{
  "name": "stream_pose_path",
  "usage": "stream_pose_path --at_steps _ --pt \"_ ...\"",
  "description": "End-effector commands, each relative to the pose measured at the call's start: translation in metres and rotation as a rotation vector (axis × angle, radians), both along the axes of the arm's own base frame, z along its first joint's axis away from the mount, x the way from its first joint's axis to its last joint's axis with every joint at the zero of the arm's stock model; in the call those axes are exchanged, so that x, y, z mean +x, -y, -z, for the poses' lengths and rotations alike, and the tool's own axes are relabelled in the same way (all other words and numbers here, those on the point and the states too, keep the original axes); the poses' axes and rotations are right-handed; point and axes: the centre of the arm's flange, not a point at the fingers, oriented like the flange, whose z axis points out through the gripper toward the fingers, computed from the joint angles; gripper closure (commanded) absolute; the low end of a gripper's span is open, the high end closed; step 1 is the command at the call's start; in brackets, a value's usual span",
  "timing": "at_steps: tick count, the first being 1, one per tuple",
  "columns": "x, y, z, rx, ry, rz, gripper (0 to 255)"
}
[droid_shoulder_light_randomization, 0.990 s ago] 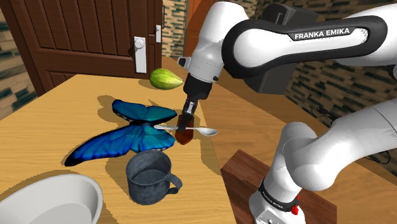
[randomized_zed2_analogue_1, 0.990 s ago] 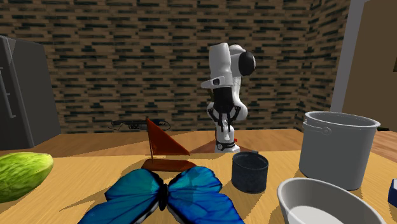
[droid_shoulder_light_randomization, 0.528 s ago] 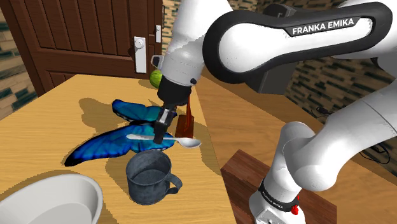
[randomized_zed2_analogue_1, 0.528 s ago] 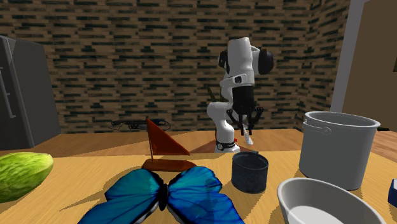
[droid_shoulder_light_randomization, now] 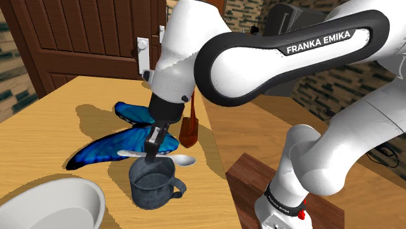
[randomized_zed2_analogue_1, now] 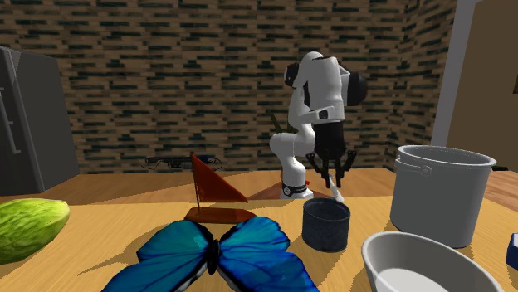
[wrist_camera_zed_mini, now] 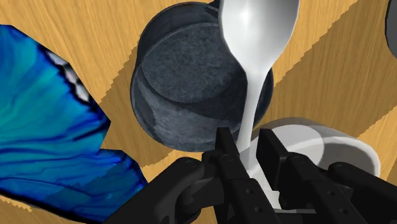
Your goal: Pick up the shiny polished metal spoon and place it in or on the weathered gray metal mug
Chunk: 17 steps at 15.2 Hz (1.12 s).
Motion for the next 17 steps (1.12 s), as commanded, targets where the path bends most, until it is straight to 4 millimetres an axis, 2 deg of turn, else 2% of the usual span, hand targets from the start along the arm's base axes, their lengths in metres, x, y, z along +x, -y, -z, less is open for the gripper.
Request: stream_pose_path --at_steps 1,9,17 --pt "0.001 0.0 0.01 0.0 0.0 0.0 255" --pt "0.001 0.0 0.056 0.0 0.0 0.0 255" --pt "0.001 0.0 0.056 0.0 0.0 0.0 255"
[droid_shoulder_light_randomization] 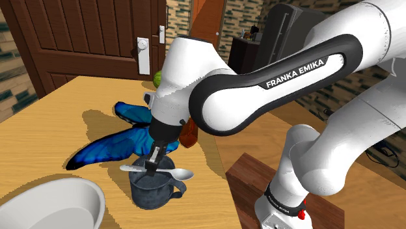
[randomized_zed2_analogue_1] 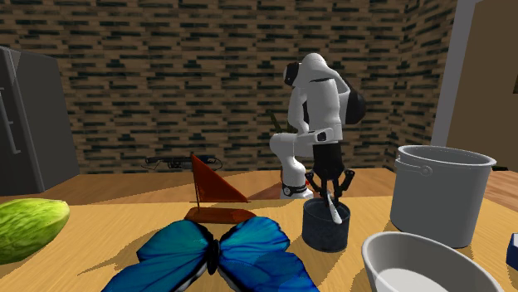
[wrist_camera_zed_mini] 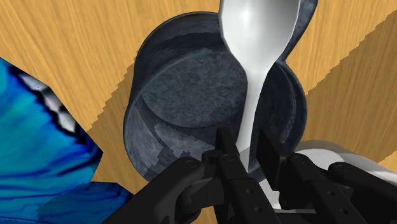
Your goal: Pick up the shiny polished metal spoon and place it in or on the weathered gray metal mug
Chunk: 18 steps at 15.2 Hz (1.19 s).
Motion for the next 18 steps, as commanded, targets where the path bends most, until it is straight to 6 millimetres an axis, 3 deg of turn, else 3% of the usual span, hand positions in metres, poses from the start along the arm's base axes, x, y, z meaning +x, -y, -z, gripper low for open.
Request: stream_pose_path --at_steps 1,6,10,18 --pt "0.0 0.0 0.0 0.0 0.0 0.0 0" --pt "0.0 0.0 0.0 0.0 0.0 0.0 0" --pt "-0.006 0.011 -0.048 0.0 0.0 0.0 0" --pt "-0.006 0.011 -0.048 0.0 0.0 0.0 0"
